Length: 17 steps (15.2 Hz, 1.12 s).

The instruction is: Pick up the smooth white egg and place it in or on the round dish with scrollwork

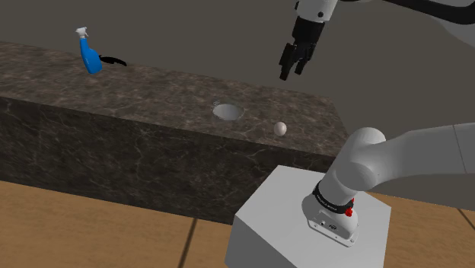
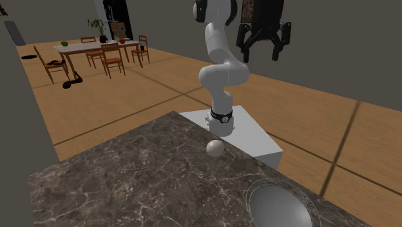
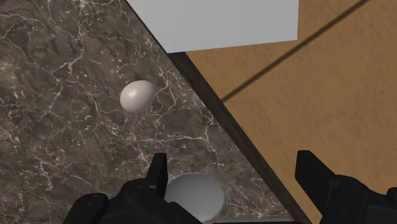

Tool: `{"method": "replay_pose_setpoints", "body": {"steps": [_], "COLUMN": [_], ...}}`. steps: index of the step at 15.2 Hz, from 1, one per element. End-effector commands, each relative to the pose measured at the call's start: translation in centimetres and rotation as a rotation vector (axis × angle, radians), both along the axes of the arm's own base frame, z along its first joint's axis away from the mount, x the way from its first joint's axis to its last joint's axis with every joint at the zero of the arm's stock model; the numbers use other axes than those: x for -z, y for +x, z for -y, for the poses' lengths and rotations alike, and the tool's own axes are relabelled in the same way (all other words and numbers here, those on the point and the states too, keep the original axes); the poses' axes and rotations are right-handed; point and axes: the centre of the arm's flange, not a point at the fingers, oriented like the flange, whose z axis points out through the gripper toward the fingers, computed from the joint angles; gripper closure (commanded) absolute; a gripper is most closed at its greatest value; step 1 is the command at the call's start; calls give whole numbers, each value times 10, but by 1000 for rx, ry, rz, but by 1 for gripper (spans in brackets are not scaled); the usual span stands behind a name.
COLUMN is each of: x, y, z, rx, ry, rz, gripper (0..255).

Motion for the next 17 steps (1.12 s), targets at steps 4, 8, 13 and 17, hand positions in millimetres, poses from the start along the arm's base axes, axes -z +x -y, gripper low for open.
{"method": "replay_pose_setpoints", "body": {"steps": [4, 8, 13, 17], "x": [34, 80, 138, 184], "y": [3, 7, 11, 13], "z": [21, 48, 82, 108], "rx": [17, 40, 68, 91], "ry": [7, 17, 28, 38], "rz": [1, 3, 6, 8], "gripper": [0, 0, 0, 0]}}
